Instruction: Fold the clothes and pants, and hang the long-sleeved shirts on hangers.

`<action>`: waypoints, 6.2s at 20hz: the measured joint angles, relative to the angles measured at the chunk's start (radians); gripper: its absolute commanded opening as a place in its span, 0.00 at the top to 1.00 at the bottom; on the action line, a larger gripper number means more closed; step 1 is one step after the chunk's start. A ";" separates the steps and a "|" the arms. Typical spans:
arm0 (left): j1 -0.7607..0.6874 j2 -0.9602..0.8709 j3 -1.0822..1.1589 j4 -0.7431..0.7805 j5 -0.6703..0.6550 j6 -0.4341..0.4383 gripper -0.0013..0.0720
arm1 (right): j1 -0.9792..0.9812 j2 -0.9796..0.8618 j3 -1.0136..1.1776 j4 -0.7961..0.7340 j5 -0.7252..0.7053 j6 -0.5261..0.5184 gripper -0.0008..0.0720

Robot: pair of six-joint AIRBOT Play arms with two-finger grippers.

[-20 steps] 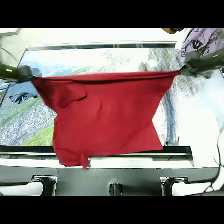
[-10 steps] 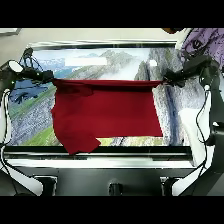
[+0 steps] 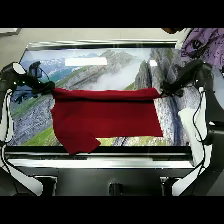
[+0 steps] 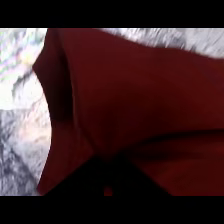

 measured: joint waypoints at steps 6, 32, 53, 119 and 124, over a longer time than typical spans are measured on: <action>-0.021 -0.019 -0.070 0.029 -0.069 -0.022 0.96 | 0.045 -0.006 -0.079 -0.079 -0.024 0.027 0.95; 0.317 0.796 -1.226 -0.341 0.121 -0.006 0.22 | -0.333 0.510 -0.871 0.190 0.099 -0.216 0.37; -0.008 0.768 -1.473 -0.519 0.341 -0.025 0.96 | -0.342 0.533 -1.009 0.231 0.165 -0.254 0.38; 0.023 0.201 -0.234 -0.161 0.089 -0.050 0.27 | -0.220 0.274 -0.686 0.433 0.248 -0.196 0.09; 0.023 0.217 -0.232 -0.137 0.077 -0.057 0.24 | -0.153 0.197 -0.685 0.487 0.265 -0.222 0.21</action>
